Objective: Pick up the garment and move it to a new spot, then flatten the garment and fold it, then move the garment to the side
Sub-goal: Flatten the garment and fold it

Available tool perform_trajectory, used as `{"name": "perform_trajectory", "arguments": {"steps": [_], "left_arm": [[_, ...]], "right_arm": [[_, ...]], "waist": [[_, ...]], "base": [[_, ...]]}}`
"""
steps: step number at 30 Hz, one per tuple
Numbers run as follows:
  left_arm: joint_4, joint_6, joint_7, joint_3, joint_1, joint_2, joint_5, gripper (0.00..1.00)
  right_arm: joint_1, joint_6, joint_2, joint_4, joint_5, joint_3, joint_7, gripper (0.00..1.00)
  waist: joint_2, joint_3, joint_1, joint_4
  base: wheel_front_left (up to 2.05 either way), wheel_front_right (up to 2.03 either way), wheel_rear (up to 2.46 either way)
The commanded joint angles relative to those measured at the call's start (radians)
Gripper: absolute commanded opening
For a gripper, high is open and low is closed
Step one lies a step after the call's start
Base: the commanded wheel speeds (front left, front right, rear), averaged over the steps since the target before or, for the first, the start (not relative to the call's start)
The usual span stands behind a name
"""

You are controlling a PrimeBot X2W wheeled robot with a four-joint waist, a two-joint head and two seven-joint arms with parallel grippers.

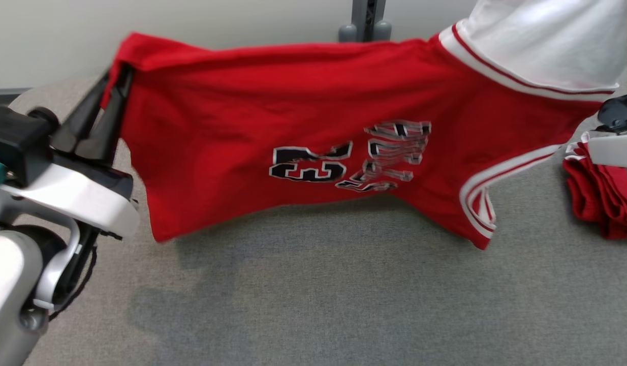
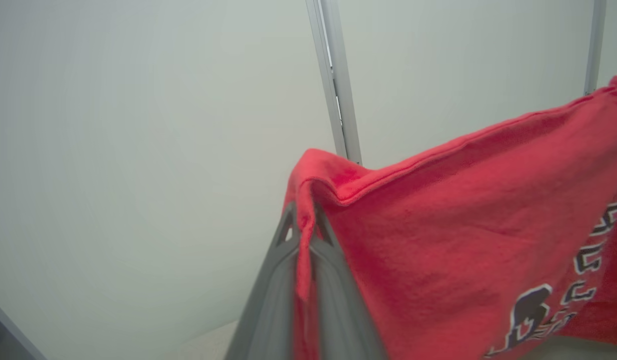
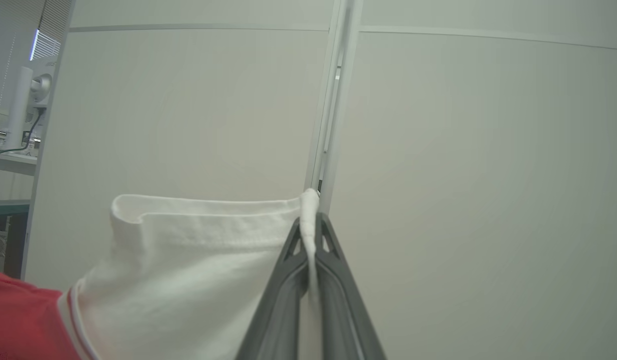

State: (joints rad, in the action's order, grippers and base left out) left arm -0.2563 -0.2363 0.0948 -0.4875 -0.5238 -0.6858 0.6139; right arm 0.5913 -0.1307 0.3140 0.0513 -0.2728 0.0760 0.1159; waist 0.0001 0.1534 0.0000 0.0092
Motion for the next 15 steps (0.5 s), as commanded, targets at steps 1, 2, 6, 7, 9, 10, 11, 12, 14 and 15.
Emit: {"name": "perform_trajectory", "arguments": {"steps": [1, 2, 6, 7, 9, 10, 11, 12, 14, 15], "left_arm": [[-0.010, -0.008, 0.008, 0.011, -0.017, -0.010, -0.002, 0.00], [-0.021, -0.013, 0.011, 0.019, -0.023, -0.018, -0.004, 0.00], [-0.052, -0.023, 0.032, 0.048, -0.049, -0.045, -0.003, 0.00], [-0.055, -0.025, 0.038, 0.050, -0.053, -0.048, -0.002, 0.00], [-0.063, -0.023, 0.042, 0.057, -0.068, -0.045, 0.006, 0.00], [-0.062, -0.024, 0.045, 0.059, -0.076, -0.047, 0.005, 0.00], [-0.060, -0.017, 0.045, 0.061, -0.085, -0.037, 0.020, 0.00], [-0.052, -0.013, 0.042, 0.064, -0.096, -0.031, 0.025, 0.00], [-0.027, 0.001, 0.048, 0.060, -0.120, -0.022, 0.035, 0.00], [-0.027, 0.001, 0.048, 0.060, -0.120, -0.022, 0.035, 0.00]], "right_arm": [[0.011, 0.000, 0.007, 0.024, 0.006, -0.005, -0.014, 0.00], [0.014, 0.000, 0.007, 0.042, 0.005, -0.008, -0.023, 0.00], [0.028, 0.000, 0.014, 0.101, 0.002, -0.025, -0.059, 0.00], [0.032, 0.000, 0.016, 0.110, 0.001, -0.030, -0.067, 0.00], [0.039, 0.000, 0.017, 0.121, -0.005, -0.034, -0.077, 0.00], [0.043, 0.000, 0.018, 0.121, -0.008, -0.036, -0.083, 0.00], [0.050, 0.000, 0.017, 0.116, -0.013, -0.035, -0.087, 0.00], [0.059, 0.000, 0.015, 0.109, -0.021, -0.031, -0.091, 0.00], [0.085, 0.000, 0.018, 0.082, -0.030, -0.017, -0.096, 0.00], [0.085, 0.000, 0.018, 0.082, -0.030, -0.017, -0.096, 0.00]], "waist": [[-0.0001, -0.010, 0.0000, -0.011], [-0.0001, -0.014, 0.0000, -0.015], [-0.0001, -0.018, 0.0000, -0.029], [-0.0001, -0.017, 0.0000, -0.031], [-0.0001, -0.012, 0.0000, -0.033], [-0.0001, -0.008, 0.0000, -0.034], [-0.0001, -0.003, 0.0000, -0.035], [-0.0001, 0.001, 0.0000, -0.035], [-0.0001, 0.015, 0.0000, -0.038], [-0.0001, 0.015, 0.0000, -0.038]], "base": [[0.00, 0.00, 0.00], [0.00, 0.00, 0.00], [0.00, 0.00, 0.00], [0.00, 0.00, 0.00], [0.00, 0.00, 0.00], [0.00, 0.00, 0.00], [0.00, 0.00, 0.00], [0.00, 0.00, 0.00], [0.00, 0.00, 0.00], [0.00, 0.00, 0.00]]}}
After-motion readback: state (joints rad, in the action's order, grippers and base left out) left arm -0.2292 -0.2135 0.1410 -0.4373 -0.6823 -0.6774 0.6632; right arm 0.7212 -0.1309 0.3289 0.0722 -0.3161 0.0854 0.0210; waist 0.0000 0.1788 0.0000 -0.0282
